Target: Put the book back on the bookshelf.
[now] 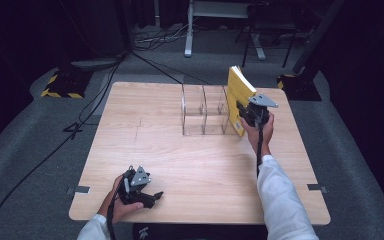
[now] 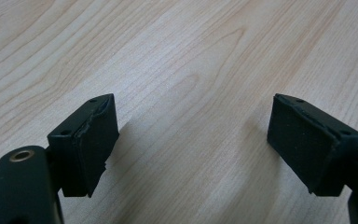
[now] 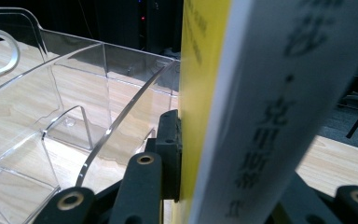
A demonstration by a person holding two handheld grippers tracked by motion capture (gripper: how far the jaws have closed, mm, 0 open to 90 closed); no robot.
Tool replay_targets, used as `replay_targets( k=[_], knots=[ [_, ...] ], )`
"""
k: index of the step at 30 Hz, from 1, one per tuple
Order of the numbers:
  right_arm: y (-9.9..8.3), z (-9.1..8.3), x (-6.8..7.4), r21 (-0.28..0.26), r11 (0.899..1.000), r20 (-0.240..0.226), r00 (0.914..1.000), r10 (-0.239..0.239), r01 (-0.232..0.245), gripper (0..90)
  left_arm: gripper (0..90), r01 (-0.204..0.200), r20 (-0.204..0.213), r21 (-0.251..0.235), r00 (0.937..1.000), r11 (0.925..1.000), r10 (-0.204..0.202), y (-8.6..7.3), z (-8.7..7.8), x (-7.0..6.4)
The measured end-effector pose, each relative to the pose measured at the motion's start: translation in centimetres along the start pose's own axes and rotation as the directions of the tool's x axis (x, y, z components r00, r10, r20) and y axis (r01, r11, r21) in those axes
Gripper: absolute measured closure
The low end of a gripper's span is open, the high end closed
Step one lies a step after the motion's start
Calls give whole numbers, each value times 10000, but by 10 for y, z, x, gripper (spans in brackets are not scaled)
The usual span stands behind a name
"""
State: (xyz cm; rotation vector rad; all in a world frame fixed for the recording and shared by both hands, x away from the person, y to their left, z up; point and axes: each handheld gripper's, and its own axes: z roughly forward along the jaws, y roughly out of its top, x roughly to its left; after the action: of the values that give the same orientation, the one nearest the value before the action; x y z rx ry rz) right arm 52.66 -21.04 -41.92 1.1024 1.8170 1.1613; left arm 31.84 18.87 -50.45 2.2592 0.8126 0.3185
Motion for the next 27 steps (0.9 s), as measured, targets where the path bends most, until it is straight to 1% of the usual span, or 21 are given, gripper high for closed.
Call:
replay_targets(
  k=[1, 3, 4, 5, 7, 9, 10, 11, 12, 14, 17, 19, 22, 24, 27],
  knots=[
    [0, -1, 0, -14, 10000, -77, 10000, 31, -31, 726, 170, 9, 3, 10, 10000, 10000, -9, 0, 0, 0],
    [3, -6, -1, -429, 9988, -179, 9996, 217, -224, 721, 170, 12, 11, 6, 10000, 10000, -12, 0, 0, 0],
    [3, -6, -1, -429, 9988, -179, 9996, 217, -224, 721, 169, 12, 11, 6, 10000, 10000, -12, 0, 0, 0],
    [7, -11, -2, -610, 9977, -233, 9993, 289, -303, 726, 169, 40, 46, 3, 10000, 10000, -40, 0, 0, 0],
    [10, -15, -3, -565, 9983, -303, 9995, 124, -141, 730, 169, 35, 48, -16, 10000, 10000, -35, 1, 1, 0],
    [11, -17, -4, -512, 9987, -321, 9995, 57, -73, 727, 169, -2, 19, -9, 10000, 10000, 2, 1, 1, 0],
    [10, -18, -5, -553, 9984, -325, 9994, 111, -128, 715, 169, 11, 28, -7, 10000, 10000, -11, 1, 1, 0],
    [10, -23, -8, -751, 9962, -406, 9983, 408, -437, 661, 169, 10, 33, -7, 10000, 10000, -10, 1, 1, 0],
    [10, -23, -8, -751, 9962, -406, 9983, 408, -437, 661, 169, 10, 33, -7, 10000, 10000, -10, 1, 1, 0],
    [12, -28, -12, -857, 9940, -492, 9967, 646, -687, 656, 169, 15, 31, -12, 10000, 10000, -15, 1, 1, -1],
    [15, -34, -18, -849, 9947, -434, 9975, 549, -585, 675, 169, 17, 32, -11, 10000, 10000, -17, 1, 1, -1],
    [16, -36, -21, -799, 9953, -425, 9978, 518, -551, 717, 169, 13, 25, -5, 10000, 10000, -13, 1, 1, -1],
    [17, -36, -29, -715, 9958, -878, 9948, 510, -574, 749, 169, 8, 18, -9, 10000, 10000, -8, 1, 1, 0],
    [17, -36, -28, -780, 9951, -1030, 9933, 525, -607, 761, 169, -14, 25, -7, 10000, 10000, 14, 1, 1, 0],
    [18, -34, -23, -961, 9943, -933, 9950, 362, -452, 764, 169, -7, 96, -12, 10000, 10000, 7, 1, 1, 0]
  ],
)
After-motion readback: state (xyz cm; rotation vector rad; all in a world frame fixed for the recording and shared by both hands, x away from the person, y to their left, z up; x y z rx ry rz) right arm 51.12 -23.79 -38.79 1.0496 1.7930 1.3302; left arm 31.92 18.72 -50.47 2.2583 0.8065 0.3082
